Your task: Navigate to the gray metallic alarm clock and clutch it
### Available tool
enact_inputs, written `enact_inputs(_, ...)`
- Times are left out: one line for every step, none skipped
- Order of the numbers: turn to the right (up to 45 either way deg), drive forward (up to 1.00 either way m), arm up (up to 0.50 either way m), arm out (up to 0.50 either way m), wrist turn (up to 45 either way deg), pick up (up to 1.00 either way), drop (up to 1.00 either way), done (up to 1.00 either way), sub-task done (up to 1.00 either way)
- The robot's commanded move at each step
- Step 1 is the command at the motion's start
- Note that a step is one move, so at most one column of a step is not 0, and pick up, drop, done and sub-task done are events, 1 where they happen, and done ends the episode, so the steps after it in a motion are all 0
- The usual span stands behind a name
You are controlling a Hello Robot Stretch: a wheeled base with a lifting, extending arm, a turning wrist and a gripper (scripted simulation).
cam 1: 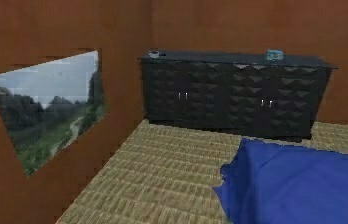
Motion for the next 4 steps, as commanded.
enact_inputs(0.0,1.0,0.0,0.0,0.0,0.0,0.0,0.0,0.0)
enact_inputs(0.0,0.2,0.0,0.0,0.0,0.0,0.0,0.0,0.0)
enact_inputs(0.0,0.85,0.0,0.0,0.0,0.0,0.0,0.0,0.0)
enact_inputs(-45.0,0.0,0.0,0.0,0.0,0.0,0.0,0.0,0.0)
